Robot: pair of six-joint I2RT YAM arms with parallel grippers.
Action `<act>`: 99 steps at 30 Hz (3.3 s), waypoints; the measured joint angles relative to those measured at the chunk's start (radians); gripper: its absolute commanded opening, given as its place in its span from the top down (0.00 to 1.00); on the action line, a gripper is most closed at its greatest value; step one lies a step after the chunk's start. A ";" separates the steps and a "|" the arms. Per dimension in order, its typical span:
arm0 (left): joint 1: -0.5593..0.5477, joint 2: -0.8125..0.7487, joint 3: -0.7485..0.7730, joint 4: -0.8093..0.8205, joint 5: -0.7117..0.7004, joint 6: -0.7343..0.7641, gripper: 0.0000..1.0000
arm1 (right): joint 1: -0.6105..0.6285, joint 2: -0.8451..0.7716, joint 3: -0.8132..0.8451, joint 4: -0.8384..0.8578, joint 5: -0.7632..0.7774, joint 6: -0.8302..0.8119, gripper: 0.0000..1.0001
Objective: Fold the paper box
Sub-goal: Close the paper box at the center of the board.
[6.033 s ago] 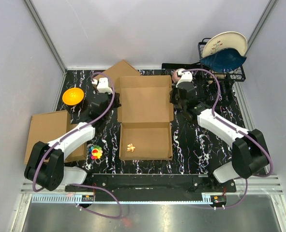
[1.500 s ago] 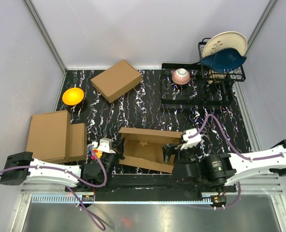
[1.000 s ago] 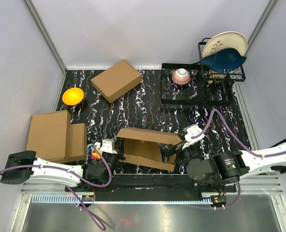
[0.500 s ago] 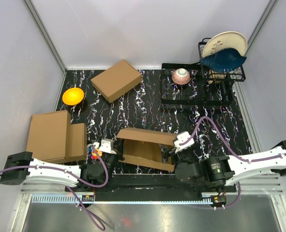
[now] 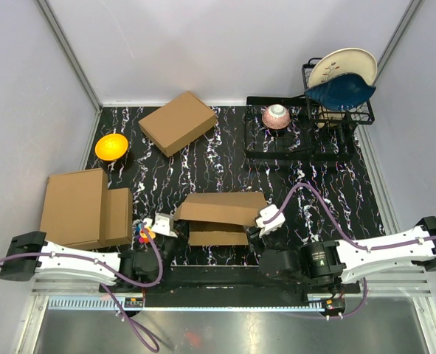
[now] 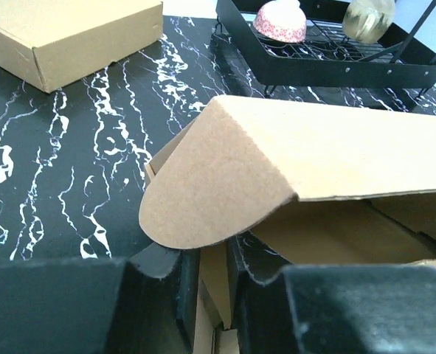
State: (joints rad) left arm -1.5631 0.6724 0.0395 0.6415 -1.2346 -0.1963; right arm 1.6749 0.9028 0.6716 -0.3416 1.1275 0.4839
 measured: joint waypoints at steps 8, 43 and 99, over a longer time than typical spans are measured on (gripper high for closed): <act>-0.034 -0.119 0.045 -0.330 0.035 -0.112 0.69 | -0.002 0.000 -0.030 -0.013 -0.024 0.069 0.48; -0.104 -0.184 0.556 -1.010 0.144 -0.299 0.33 | -0.002 0.013 -0.069 -0.180 -0.030 0.292 0.47; 0.370 0.166 0.375 -0.661 0.400 -0.478 0.34 | -0.262 -0.030 -0.004 -0.262 -0.238 0.484 1.00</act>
State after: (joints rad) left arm -1.1927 0.8387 0.4145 -0.0193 -0.8345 -0.6743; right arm 1.4124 0.8726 0.6674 -0.6037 0.8894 0.9684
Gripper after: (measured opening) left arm 0.689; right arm 0.010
